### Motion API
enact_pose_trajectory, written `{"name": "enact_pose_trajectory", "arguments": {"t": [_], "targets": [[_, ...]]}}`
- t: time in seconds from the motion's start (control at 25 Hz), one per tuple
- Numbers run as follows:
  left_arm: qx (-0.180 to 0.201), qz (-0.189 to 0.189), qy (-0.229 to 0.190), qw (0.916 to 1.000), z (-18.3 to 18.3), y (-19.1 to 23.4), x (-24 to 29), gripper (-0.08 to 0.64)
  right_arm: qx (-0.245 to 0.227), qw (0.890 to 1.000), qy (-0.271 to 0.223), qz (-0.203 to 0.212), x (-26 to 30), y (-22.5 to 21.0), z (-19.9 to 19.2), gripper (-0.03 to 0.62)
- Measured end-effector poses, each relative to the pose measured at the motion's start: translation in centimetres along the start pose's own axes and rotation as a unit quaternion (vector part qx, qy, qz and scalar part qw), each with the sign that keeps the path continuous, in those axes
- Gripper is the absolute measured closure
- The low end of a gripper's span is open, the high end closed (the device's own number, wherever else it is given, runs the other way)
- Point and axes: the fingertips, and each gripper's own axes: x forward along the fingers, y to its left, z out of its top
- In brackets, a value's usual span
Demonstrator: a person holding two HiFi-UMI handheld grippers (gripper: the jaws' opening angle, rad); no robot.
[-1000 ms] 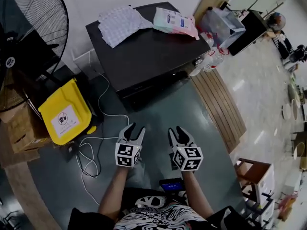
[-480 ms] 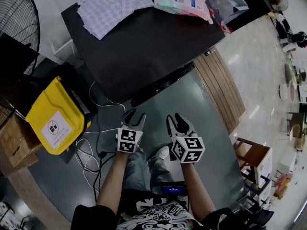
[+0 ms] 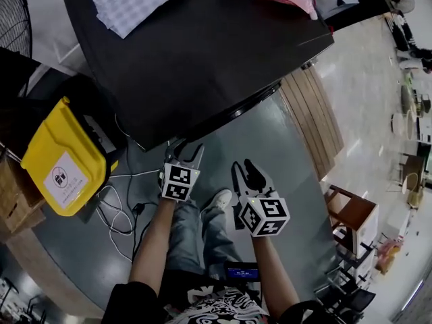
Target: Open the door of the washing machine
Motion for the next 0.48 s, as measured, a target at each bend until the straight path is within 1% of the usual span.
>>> {"name": "enact_pose_trajectory", "arguments": {"t": [0.16,0.24,0.36,0.48], "targets": [[0.018,-0.004,0.005,0.9998,0.3,0.3,1.5,0.391,0.014,1.0,-0.01,-0.001,1.1,-0.5,0.1,0.458],[0.032,-0.007,0.009,0.9994,0.4,0.4,2.1,0.449,0.015,1.0,-0.009,-0.001,1.7,-0.6,0.1,0.459],[0.049,-0.016,0.017,0.9985,0.4,0.3,2.5,0.451,0.007,1.0,-0.003,-0.001,2.4,-0.5,0.0,0.459],[0.055,-0.02,0.025,0.998,0.2,-0.1,2.4,0.46,0.003,1.0,0.002,-0.003,3.2,-0.4,0.3,0.459]]}}
